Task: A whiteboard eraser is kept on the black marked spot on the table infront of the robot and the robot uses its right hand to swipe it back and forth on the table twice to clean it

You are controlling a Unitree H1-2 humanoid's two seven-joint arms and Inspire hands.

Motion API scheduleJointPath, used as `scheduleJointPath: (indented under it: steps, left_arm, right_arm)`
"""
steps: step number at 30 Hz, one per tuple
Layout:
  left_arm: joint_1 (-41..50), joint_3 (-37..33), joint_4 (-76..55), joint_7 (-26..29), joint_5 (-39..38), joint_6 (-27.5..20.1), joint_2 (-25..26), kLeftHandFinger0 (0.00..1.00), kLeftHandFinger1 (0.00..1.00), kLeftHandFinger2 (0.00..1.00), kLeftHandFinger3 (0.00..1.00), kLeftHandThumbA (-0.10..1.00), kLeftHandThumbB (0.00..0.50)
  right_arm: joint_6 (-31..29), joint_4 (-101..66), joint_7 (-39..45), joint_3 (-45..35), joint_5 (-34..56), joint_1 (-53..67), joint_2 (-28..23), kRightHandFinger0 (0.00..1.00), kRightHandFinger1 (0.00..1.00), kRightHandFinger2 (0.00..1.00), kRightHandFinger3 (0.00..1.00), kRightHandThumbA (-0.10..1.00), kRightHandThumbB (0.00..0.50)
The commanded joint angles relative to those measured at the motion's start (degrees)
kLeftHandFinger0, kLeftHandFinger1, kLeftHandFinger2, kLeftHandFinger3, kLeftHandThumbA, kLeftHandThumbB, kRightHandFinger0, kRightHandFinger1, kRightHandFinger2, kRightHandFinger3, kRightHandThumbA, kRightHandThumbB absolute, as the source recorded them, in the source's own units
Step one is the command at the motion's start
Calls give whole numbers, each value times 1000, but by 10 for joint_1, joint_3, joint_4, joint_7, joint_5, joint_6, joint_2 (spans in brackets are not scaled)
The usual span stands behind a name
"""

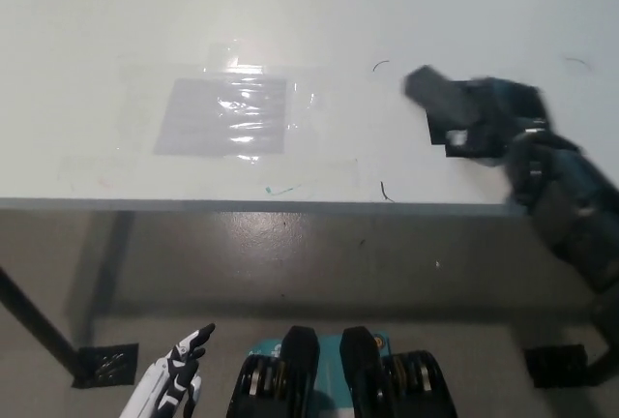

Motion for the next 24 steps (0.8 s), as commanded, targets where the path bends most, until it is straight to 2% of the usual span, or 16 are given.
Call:
scheduleJointPath:
  steps: [1,3,4,6,8,9,10,11,12,14,17,18,20,21,22,24]
  left_arm:
    - [-1,-1,-12,-2,4,-8,2,1000,1000,1000,1000,1000,500]
    - [-1,-1,-11,-4,0,-7,2,1000,1000,1000,1000,1000,500]
    - [-2,-2,-11,-4,-1,-7,2,1000,1000,1000,1000,1000,500]
    - [-3,-2,-9,-1,6,-13,3,1000,1000,1000,1000,1000,500]
    - [-5,-1,-8,0,8,-15,5,1000,1000,1000,1000,1000,500]
    - [-5,-1,-8,1,9,-17,5,1000,1000,1000,1000,1000,500]
    - [-6,-1,-7,0,9,-17,5,1000,1000,1000,1000,1000,500]
    - [-6,-1,-7,0,8,-17,6,1000,1000,1000,1000,1000,500]
    - [-6,-1,-8,-1,6,-15,6,1000,1000,1000,1000,1000,500]
    - [-6,-1,-8,-1,6,-13,6,1000,1000,1000,1000,1000,500]
    - [-6,-2,-7,-1,8,-15,7,1000,1000,1000,1000,1000,500]
    - [-6,-2,-7,-2,7,-13,7,1000,1000,1000,1000,1000,500]
    - [-5,-2,-8,-3,5,-9,7,1000,1000,1000,1000,1000,500]
    - [-5,-2,-7,-3,5,-10,6,1000,1000,1000,1000,1000,500]
    - [-6,-2,-6,-2,6,-12,6,1000,1000,1000,1000,1000,500]
    - [-8,-2,-6,-2,11,-11,7,1000,1000,1000,1000,1000,500]
  right_arm:
    - [37,19,14,-17,9,27,-94,374,537,676,770,-91,215]
    - [54,21,24,-23,11,26,-107,247,443,636,881,-90,176]
    - [56,20,23,-32,18,27,-113,188,349,545,971,-99,170]
    - [54,17,11,-34,15,32,-128,6,145,369,1000,-100,185]
    - [61,20,16,-27,7,31,-137,183,358,533,1000,-32,179]
    - [57,18,9,-27,5,35,-142,367,574,707,1000,84,191]
    - [56,18,6,-27,5,35,-144,425,647,790,1000,103,192]
    - [62,18,4,-26,5,36,-145,428,649,795,1000,139,203]
    - [75,16,8,-32,11,33,-143,437,632,789,966,58,191]
    - [75,15,7,-33,11,33,-143,394,601,743,909,-1,189]
    - [74,14,10,-31,9,32,-139,328,525,684,992,-18,179]
    - [71,16,14,-29,8,32,-136,234,423,605,1000,-16,161]
    - [55,15,10,-38,18,32,-129,56,212,411,1000,-40,194]
    - [62,13,10,-43,23,29,-121,2,132,352,1000,-68,188]
    - [67,12,14,-46,25,25,-115,5,138,354,1000,-36,194]
    - [69,10,31,-40,18,12,-95,23,192,407,1000,-93,189]
